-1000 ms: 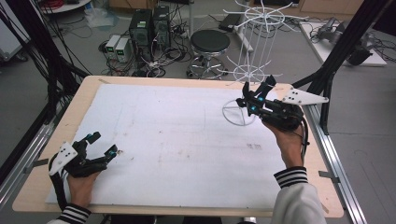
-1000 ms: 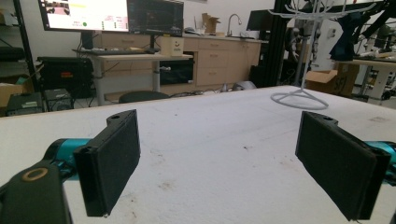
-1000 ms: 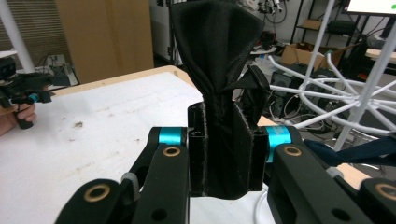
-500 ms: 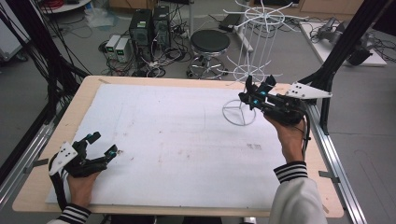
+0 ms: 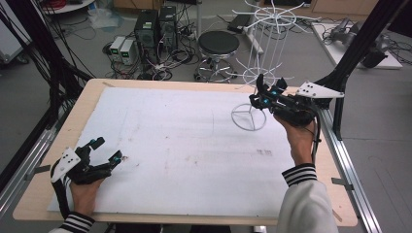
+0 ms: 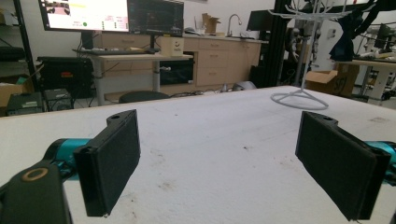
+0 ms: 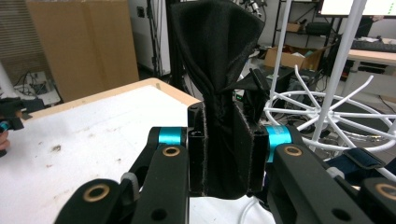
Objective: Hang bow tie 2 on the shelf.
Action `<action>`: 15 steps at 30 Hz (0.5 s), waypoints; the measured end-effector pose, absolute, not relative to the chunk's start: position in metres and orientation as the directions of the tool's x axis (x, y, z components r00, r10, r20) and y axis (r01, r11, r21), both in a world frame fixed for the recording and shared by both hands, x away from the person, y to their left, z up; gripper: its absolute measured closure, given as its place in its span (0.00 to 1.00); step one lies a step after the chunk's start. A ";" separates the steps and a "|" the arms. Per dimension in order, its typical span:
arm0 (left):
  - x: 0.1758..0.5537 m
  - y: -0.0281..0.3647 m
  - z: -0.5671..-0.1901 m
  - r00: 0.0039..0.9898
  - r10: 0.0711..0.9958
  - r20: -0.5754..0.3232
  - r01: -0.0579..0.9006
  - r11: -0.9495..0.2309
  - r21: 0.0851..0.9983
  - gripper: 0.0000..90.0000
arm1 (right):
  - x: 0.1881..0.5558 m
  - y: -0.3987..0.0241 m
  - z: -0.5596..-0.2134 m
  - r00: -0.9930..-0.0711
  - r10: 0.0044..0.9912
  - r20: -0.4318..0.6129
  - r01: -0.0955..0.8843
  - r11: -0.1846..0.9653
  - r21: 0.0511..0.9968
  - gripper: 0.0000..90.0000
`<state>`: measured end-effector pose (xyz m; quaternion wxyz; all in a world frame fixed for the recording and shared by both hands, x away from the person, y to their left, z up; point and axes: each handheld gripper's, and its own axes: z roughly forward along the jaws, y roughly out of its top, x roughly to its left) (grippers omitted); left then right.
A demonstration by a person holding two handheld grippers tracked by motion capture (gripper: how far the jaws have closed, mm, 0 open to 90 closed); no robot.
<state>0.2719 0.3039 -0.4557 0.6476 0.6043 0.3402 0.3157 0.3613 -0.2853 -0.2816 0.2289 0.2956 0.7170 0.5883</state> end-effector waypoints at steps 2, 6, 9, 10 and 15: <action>0.272 0.304 -0.456 0.570 0.820 -0.060 0.003 0.071 0.997 0.16 | 0.361 -0.285 -0.281 -0.717 0.697 0.017 0.157 0.138 0.978 0.85; 0.272 0.304 -0.456 0.569 0.820 -0.060 0.003 0.071 0.998 0.16 | 0.364 -0.286 -0.278 -0.706 0.708 0.012 0.154 0.137 0.979 0.85; 0.272 0.304 -0.456 0.568 0.821 -0.062 0.005 0.072 0.997 0.16 | 0.365 -0.285 -0.276 -0.700 0.714 0.008 0.158 0.143 0.977 0.85; 0.272 0.304 -0.456 0.568 0.821 -0.063 0.004 0.073 0.997 0.16 | 0.367 -0.285 -0.274 -0.694 0.720 -0.005 0.154 0.155 0.976 0.85; 0.272 0.305 -0.456 0.568 0.820 -0.062 0.005 0.072 0.997 0.16 | 0.371 -0.284 -0.272 -0.679 0.734 -0.015 0.154 0.162 0.975 0.85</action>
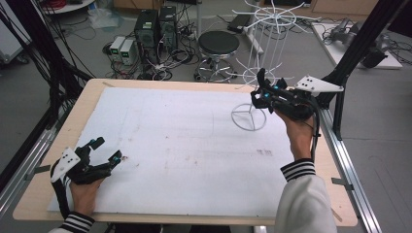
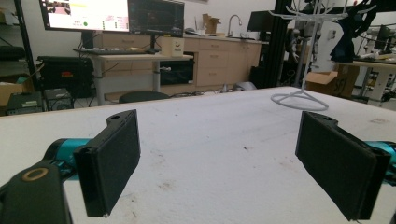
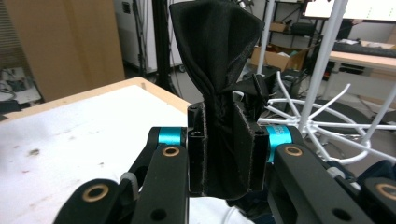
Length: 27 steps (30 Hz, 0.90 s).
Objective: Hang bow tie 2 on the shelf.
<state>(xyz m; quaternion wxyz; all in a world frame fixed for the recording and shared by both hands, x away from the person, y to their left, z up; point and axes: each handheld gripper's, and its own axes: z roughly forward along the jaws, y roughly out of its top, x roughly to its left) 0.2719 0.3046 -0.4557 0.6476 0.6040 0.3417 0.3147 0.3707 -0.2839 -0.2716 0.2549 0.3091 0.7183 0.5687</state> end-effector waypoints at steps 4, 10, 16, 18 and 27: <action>0.272 0.305 -0.456 0.569 0.820 -0.063 0.005 0.074 0.997 0.16 | 0.373 -0.283 -0.271 -0.668 0.744 -0.017 0.155 0.161 0.975 0.85; 0.272 0.305 -0.456 0.569 0.820 -0.062 0.003 0.074 0.997 0.16 | 0.378 -0.283 -0.269 -0.643 0.765 -0.030 0.156 0.170 0.973 0.85; 0.272 0.305 -0.456 0.568 0.820 -0.069 0.003 0.081 0.997 0.16 | 0.381 -0.285 -0.271 -0.621 0.782 -0.055 0.166 0.200 0.966 0.84; 0.272 0.305 -0.456 0.568 0.820 -0.069 0.003 0.081 0.997 0.16 | 0.382 -0.285 -0.271 -0.616 0.785 -0.063 0.167 0.209 0.963 0.84; 0.272 0.305 -0.456 0.569 0.820 -0.068 0.003 0.081 0.997 0.16 | 0.381 -0.286 -0.272 -0.602 0.795 -0.067 0.183 0.220 0.958 0.81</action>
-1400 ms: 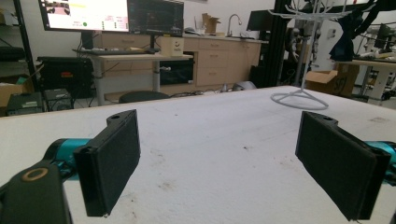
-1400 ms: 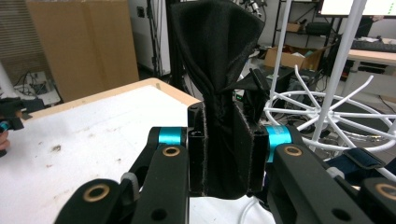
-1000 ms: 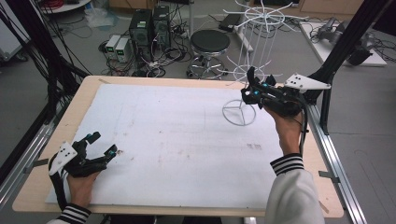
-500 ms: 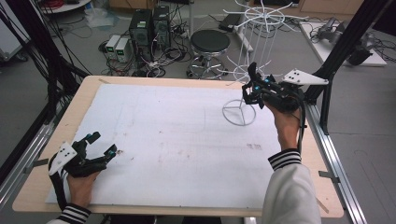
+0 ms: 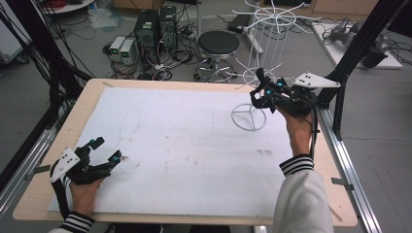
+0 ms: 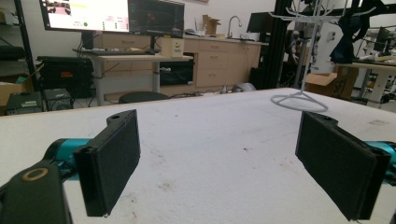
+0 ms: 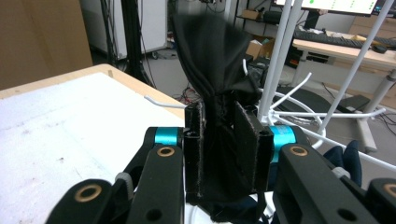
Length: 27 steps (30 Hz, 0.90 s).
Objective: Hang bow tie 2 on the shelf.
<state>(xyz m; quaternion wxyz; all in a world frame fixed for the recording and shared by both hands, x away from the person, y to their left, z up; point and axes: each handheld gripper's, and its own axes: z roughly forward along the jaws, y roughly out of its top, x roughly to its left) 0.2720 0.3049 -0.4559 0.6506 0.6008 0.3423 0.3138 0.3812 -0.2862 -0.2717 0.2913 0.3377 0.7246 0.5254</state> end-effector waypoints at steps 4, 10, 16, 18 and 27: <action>0.272 0.305 -0.456 0.569 0.820 -0.068 0.003 0.081 0.997 0.16 | 0.380 -0.286 -0.272 -0.600 0.796 -0.077 0.179 0.228 0.957 0.80; 0.272 0.305 -0.456 0.569 0.820 -0.063 0.001 0.076 0.997 0.16 | 0.376 -0.289 -0.272 -0.589 0.805 -0.072 0.172 0.213 0.962 0.72; 0.272 0.305 -0.456 0.568 0.820 -0.065 0.001 0.078 0.997 0.16 | 0.370 -0.287 -0.269 -0.553 0.830 -0.073 0.149 0.185 0.971 0.38; 0.272 0.305 -0.456 0.569 0.820 -0.066 0.003 0.078 0.997 0.16 | 0.364 -0.282 -0.267 -0.490 0.869 -0.074 0.146 0.165 0.975 0.00; 0.272 0.305 -0.456 0.567 0.821 -0.064 0.004 0.075 0.997 0.16 | 0.329 -0.277 -0.274 -0.544 0.833 -0.100 0.041 0.146 0.988 0.01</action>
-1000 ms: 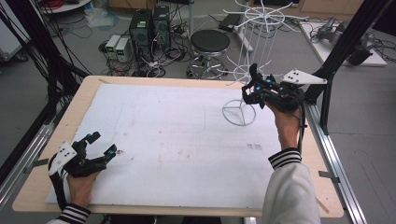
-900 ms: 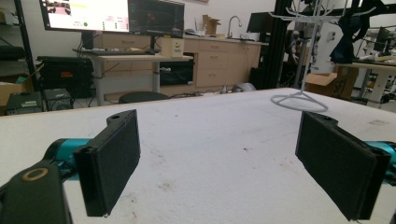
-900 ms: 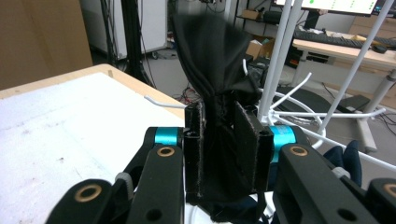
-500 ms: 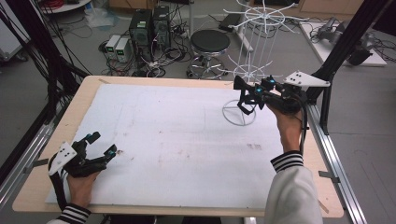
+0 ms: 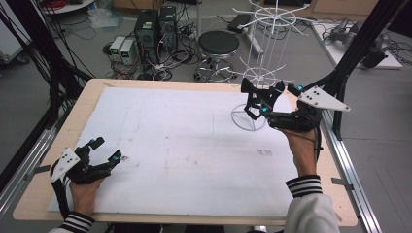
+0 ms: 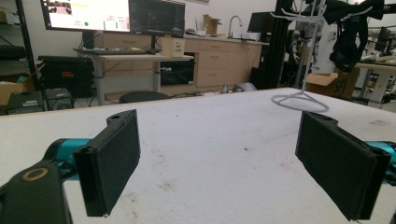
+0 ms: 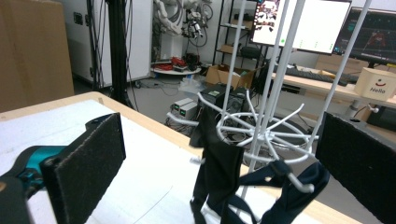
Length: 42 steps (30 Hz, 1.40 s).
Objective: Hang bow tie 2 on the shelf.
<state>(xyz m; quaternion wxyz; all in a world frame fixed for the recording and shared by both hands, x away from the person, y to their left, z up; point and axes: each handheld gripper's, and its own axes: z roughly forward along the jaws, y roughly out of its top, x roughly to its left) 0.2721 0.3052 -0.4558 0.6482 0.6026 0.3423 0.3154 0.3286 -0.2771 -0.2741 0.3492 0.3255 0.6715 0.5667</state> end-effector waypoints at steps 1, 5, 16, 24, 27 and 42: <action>0.272 0.305 -0.456 0.566 0.822 -0.064 0.003 0.075 0.997 0.16 | 0.326 -0.277 -0.277 -0.545 0.833 -0.097 0.040 0.141 0.989 0.01; 0.272 0.305 -0.456 0.567 0.822 -0.062 0.005 0.073 0.997 0.16 | 0.317 -0.280 -0.290 -0.544 0.835 -0.080 0.043 0.124 0.991 0.01; 0.271 0.305 -0.456 0.565 0.823 -0.056 -0.005 0.071 0.997 0.16 | 0.284 -0.281 -0.349 -0.530 0.847 -0.040 0.022 0.061 0.998 0.01; 0.271 0.304 -0.456 0.563 0.824 -0.057 -0.003 0.071 0.997 0.16 | 0.272 -0.276 -0.382 -0.529 0.848 -0.025 0.010 0.035 0.999 0.01; 0.272 0.304 -0.456 0.564 0.824 -0.057 -0.003 0.070 0.998 0.16 | 0.269 -0.275 -0.395 -0.527 0.849 -0.020 0.008 0.028 1.000 0.01; 0.271 0.304 -0.456 0.563 0.824 -0.059 -0.001 0.072 0.997 0.16 | 0.262 -0.269 -0.453 -0.489 0.872 -0.014 0.022 0.029 0.999 0.01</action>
